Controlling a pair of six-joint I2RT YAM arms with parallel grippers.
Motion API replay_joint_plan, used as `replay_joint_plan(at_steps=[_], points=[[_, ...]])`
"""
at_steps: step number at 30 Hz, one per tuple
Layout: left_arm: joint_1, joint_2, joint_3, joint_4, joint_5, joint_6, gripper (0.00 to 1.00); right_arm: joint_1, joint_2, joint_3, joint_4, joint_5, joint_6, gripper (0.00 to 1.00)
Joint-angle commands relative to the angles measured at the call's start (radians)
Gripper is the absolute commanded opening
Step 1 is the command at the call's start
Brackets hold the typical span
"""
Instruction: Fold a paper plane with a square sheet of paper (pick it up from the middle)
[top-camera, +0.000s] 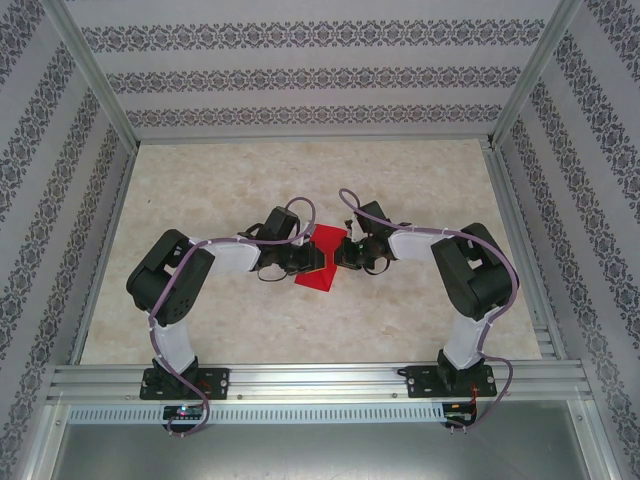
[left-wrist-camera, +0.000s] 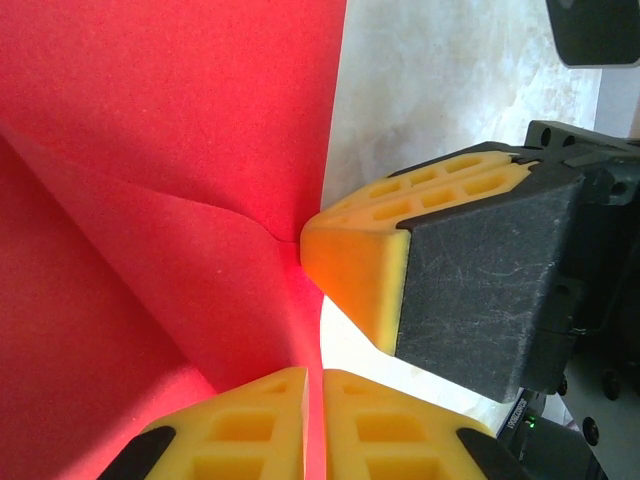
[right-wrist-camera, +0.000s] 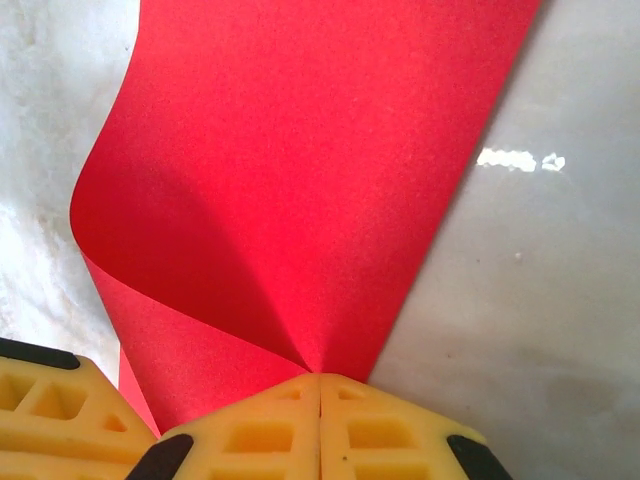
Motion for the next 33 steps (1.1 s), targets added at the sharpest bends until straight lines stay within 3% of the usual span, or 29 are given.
replay_joint_plan(at_steps=[1, 33], points=[[-0.017, 0.002, 0.029, 0.009, 0.009, 0.011, 0.14, -0.009, 0.010, 0.026, -0.001, 0.019, -0.026, 0.07], [-0.018, 0.045, 0.055, -0.037, -0.027, 0.025, 0.11, -0.018, -0.038, -0.009, 0.057, 0.016, -0.030, 0.07]])
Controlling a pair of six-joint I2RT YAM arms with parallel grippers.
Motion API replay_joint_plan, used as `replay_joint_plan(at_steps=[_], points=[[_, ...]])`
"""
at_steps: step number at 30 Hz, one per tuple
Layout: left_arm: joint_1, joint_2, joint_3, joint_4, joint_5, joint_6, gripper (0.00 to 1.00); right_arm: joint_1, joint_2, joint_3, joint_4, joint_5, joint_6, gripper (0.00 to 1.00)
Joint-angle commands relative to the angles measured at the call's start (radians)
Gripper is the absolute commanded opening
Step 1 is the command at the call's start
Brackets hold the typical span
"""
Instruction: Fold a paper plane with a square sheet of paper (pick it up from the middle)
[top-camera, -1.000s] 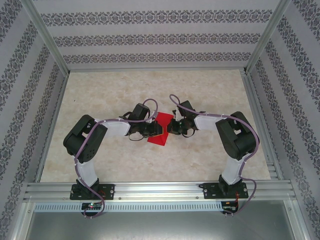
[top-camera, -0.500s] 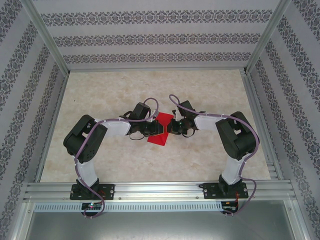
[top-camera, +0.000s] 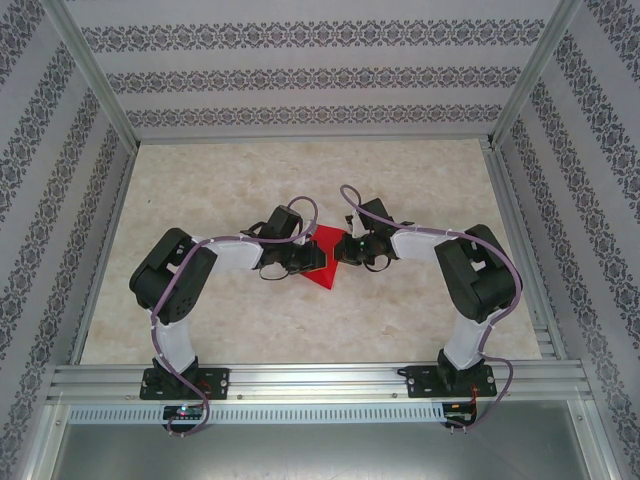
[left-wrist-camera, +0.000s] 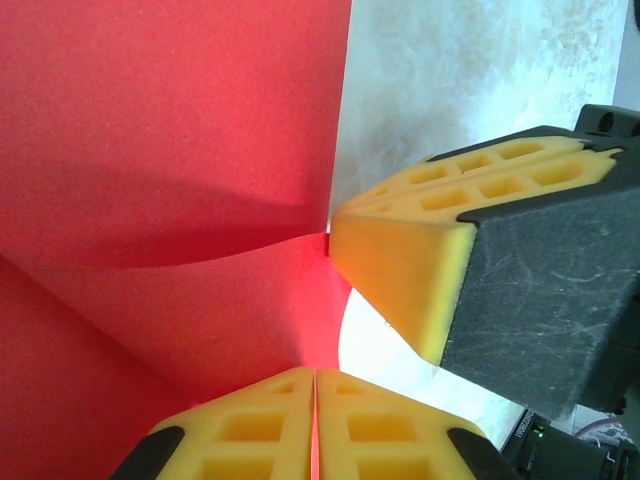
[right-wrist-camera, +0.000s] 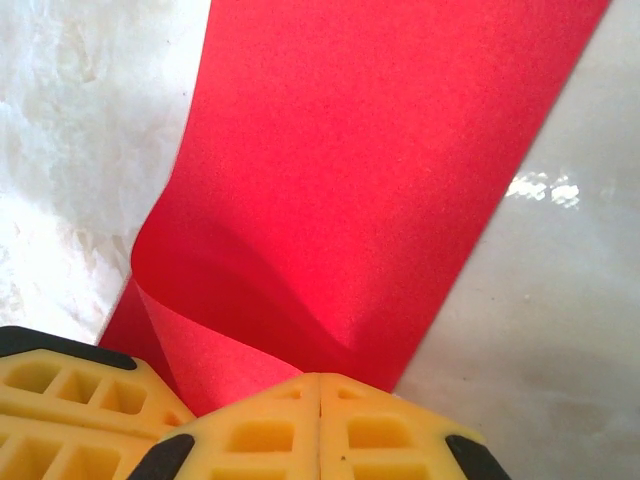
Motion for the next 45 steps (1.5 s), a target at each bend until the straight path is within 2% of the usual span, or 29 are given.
replay_joint_plan(at_steps=[1, 10, 18, 26, 45], points=[[-0.012, 0.024, 0.025, -0.009, -0.007, 0.022, 0.11, -0.011, -0.010, -0.005, 0.023, 0.015, -0.010, 0.07], [-0.012, 0.027, 0.025, -0.005, -0.004, 0.021, 0.11, -0.010, 0.017, 0.003, 0.023, -0.003, -0.011, 0.07], [-0.012, -0.039, -0.005, 0.059, 0.016, 0.016, 0.12, -0.008, 0.034, 0.000, 0.022, -0.010, -0.007, 0.07], [-0.019, -0.023, -0.012, 0.078, 0.020, 0.008, 0.12, -0.004, 0.031, -0.004, 0.022, -0.013, -0.005, 0.07], [-0.021, 0.042, 0.016, -0.017, -0.031, 0.030, 0.10, -0.004, 0.031, -0.004, 0.002, 0.001, -0.008, 0.07]])
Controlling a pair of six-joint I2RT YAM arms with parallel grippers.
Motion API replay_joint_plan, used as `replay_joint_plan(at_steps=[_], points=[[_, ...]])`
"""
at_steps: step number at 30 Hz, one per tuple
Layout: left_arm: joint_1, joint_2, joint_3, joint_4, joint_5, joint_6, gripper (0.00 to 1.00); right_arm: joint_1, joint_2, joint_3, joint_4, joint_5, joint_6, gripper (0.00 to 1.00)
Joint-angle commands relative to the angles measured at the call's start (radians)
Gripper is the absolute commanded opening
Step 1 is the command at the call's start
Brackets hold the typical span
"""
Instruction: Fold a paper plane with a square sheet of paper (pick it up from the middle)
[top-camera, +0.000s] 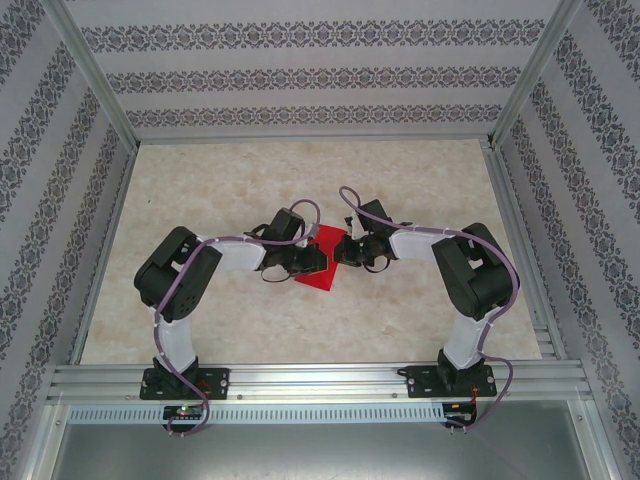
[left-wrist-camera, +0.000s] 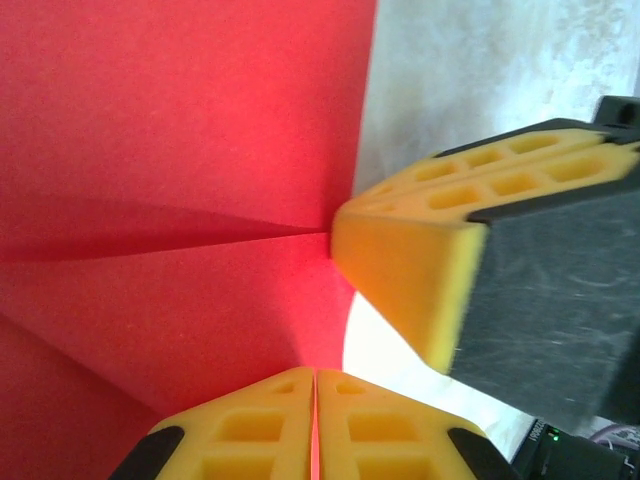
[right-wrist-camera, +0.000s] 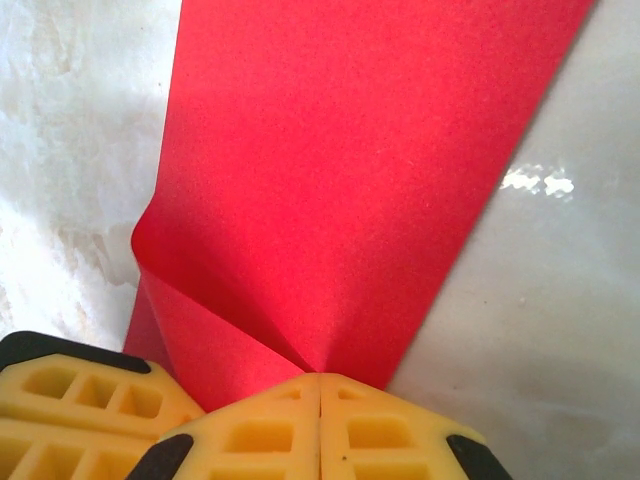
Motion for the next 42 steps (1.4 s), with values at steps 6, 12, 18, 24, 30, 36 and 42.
replay_joint_plan(at_steps=[6, 12, 18, 24, 30, 36, 42], points=[[-0.009, 0.019, 0.018, -0.028, -0.023, 0.028, 0.10, -0.004, 0.010, -0.005, -0.002, 0.006, -0.009, 0.07], [-0.010, 0.027, 0.018, -0.030, -0.024, 0.029, 0.10, -0.005, 0.010, -0.009, -0.009, 0.024, -0.009, 0.07], [-0.009, 0.033, 0.018, -0.032, -0.023, 0.029, 0.10, -0.005, 0.016, -0.003, -0.008, 0.020, -0.012, 0.07], [-0.009, 0.037, 0.019, -0.039, -0.025, 0.031, 0.10, -0.004, 0.020, -0.003, -0.014, 0.024, -0.012, 0.07], [-0.009, 0.048, 0.027, -0.071, -0.032, 0.036, 0.10, -0.004, -0.018, 0.007, -0.052, 0.076, -0.018, 0.13], [-0.009, 0.049, 0.026, -0.106, -0.057, 0.040, 0.10, -0.002, -0.104, 0.002, -0.057, 0.122, -0.009, 0.16], [-0.009, 0.052, 0.025, -0.114, -0.071, 0.038, 0.10, 0.022, -0.088, 0.009, -0.050, 0.092, -0.003, 0.13]])
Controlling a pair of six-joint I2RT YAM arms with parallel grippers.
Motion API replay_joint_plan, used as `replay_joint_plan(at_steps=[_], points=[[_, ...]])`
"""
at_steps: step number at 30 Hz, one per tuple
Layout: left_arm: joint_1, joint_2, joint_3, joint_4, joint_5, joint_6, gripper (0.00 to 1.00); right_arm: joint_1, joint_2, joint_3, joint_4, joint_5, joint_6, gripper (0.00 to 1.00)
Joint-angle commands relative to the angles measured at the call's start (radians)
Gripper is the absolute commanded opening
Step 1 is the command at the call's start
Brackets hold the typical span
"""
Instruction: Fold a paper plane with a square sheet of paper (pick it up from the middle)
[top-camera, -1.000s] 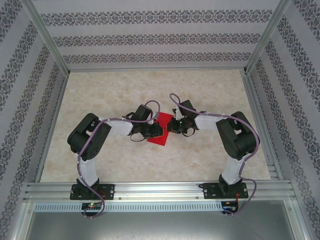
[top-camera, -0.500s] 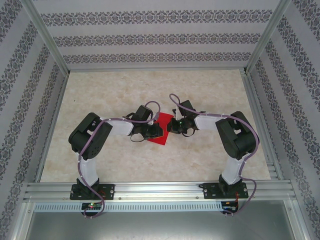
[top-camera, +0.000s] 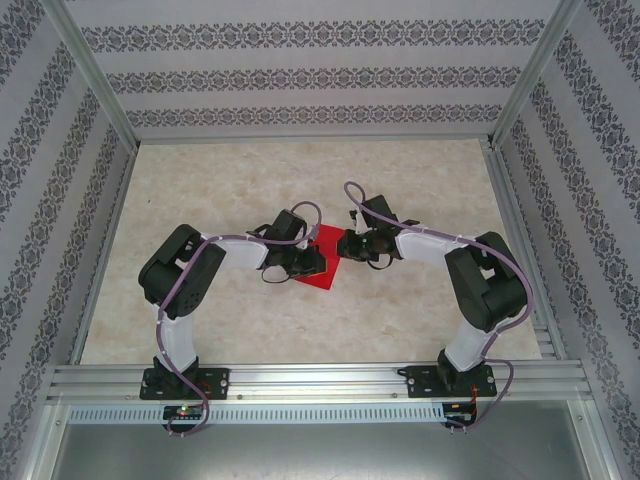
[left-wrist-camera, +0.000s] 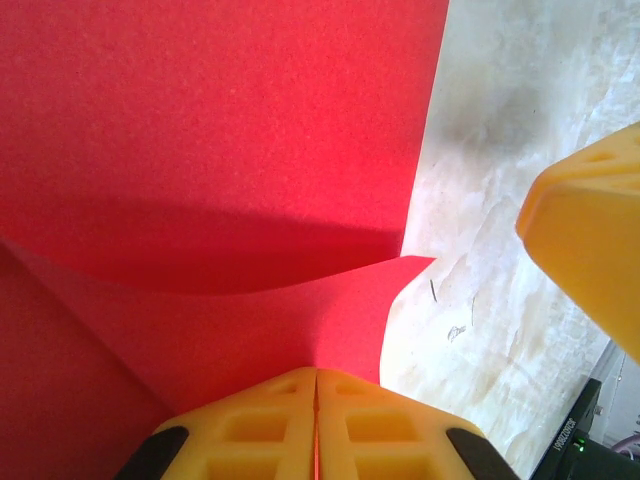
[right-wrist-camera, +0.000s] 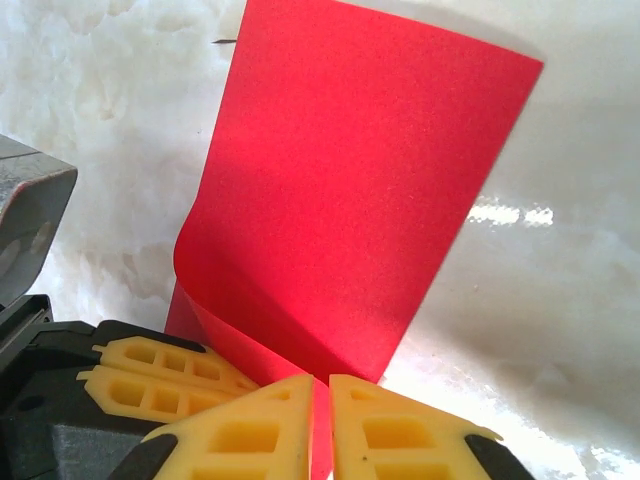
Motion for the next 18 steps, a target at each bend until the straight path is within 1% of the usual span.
replay_joint_plan(at_steps=[1, 5, 9, 18], points=[[-0.008, 0.023, 0.005, -0.072, -0.050, 0.026, 0.10, 0.018, 0.016, 0.011, 0.006, -0.005, 0.004, 0.12], [-0.009, 0.023, 0.006, -0.075, -0.050, 0.028, 0.10, 0.030, 0.053, 0.018, 0.031, -0.041, 0.014, 0.11], [-0.009, 0.024, 0.007, -0.076, -0.049, 0.029, 0.10, 0.036, 0.083, 0.029, 0.039, -0.051, 0.018, 0.10], [-0.008, 0.020, 0.016, -0.079, -0.045, 0.036, 0.10, 0.030, 0.114, 0.024, 0.001, 0.021, 0.013, 0.09]])
